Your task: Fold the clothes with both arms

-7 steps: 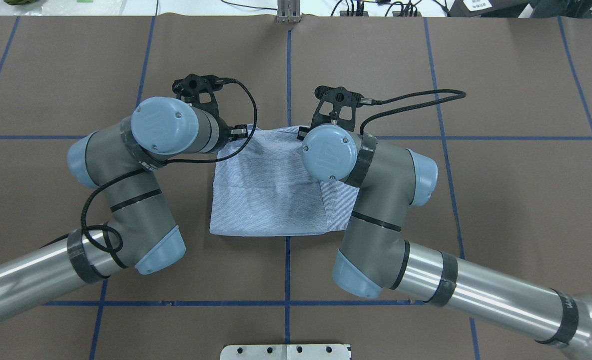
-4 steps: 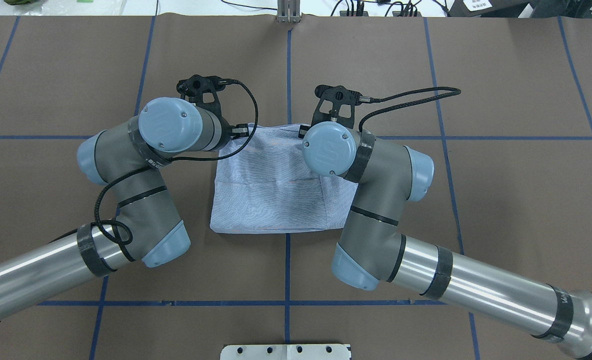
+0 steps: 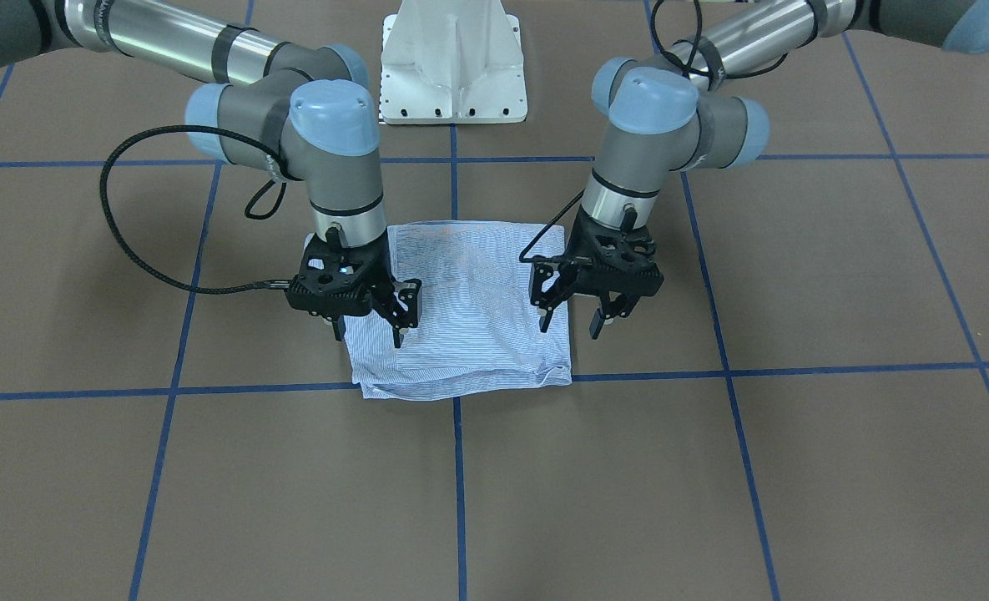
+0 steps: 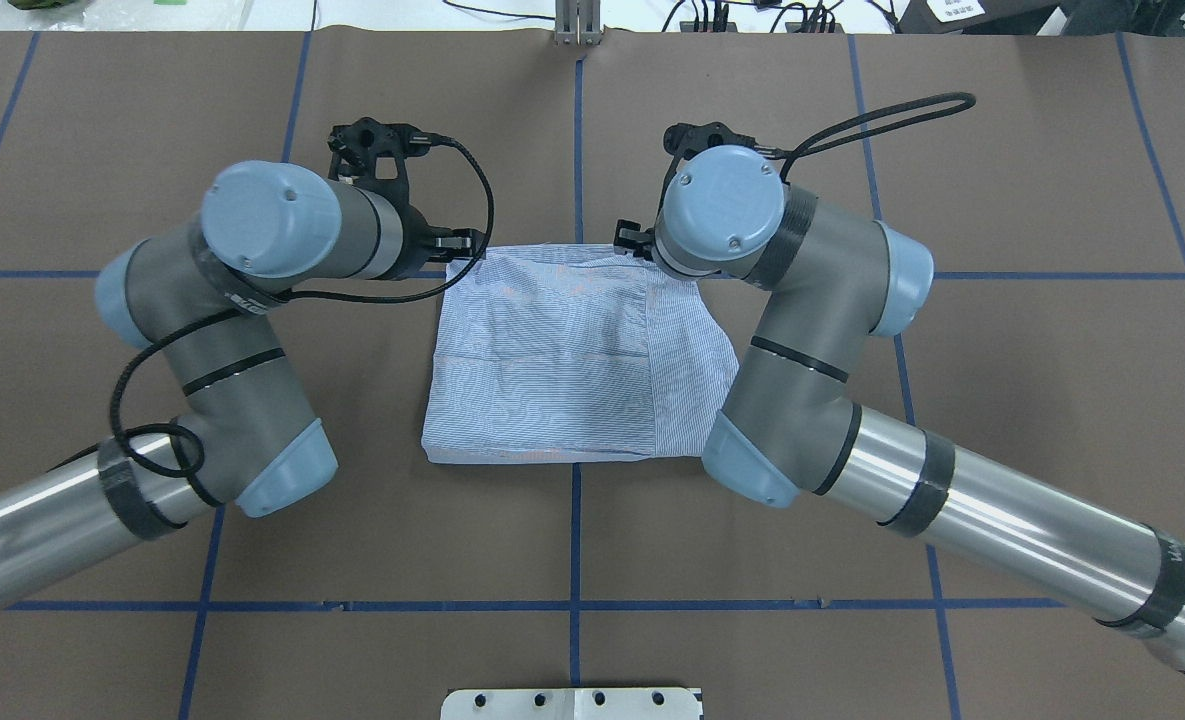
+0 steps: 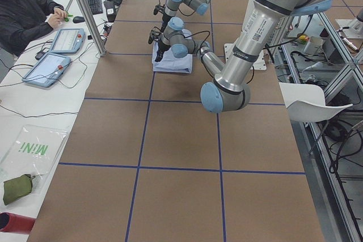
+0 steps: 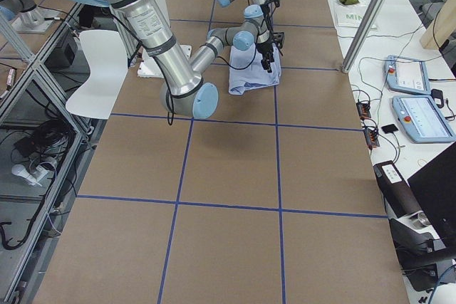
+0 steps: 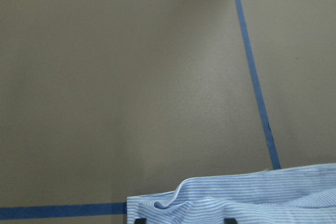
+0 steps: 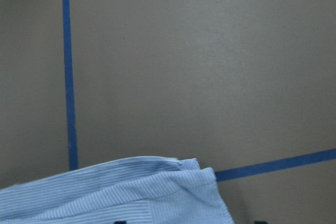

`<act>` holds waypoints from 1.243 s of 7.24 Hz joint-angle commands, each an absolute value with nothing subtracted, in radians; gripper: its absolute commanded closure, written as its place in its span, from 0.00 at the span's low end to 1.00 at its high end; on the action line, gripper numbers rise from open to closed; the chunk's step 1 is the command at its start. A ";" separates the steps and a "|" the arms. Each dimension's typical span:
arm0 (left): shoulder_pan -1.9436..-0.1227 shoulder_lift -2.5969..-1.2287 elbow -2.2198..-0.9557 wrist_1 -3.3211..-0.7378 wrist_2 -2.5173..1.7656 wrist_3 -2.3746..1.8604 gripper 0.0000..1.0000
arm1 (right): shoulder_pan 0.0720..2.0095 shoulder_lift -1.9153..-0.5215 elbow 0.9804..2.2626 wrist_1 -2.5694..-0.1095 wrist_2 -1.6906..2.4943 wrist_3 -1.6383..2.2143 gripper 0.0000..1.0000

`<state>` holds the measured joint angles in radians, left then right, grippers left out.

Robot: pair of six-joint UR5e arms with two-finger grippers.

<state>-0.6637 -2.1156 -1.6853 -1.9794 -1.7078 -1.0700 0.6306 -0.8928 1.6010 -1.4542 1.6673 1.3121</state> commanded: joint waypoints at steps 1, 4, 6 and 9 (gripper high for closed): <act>-0.744 -1.981 -1.978 -1.738 -1.779 -0.855 0.00 | 0.763 -1.032 1.809 -1.581 1.832 1.083 0.00; -0.950 -1.797 -2.114 -1.621 -1.923 -0.494 0.00 | 1.069 -1.272 1.858 -1.603 2.111 0.494 0.00; -1.149 -1.688 -2.106 -1.621 -2.027 -0.172 0.00 | 1.312 -1.475 1.850 -1.603 2.170 0.056 0.00; -1.402 -1.484 -2.086 -1.637 -2.183 0.116 0.00 | 1.555 -1.731 1.842 -1.592 2.286 -0.291 0.00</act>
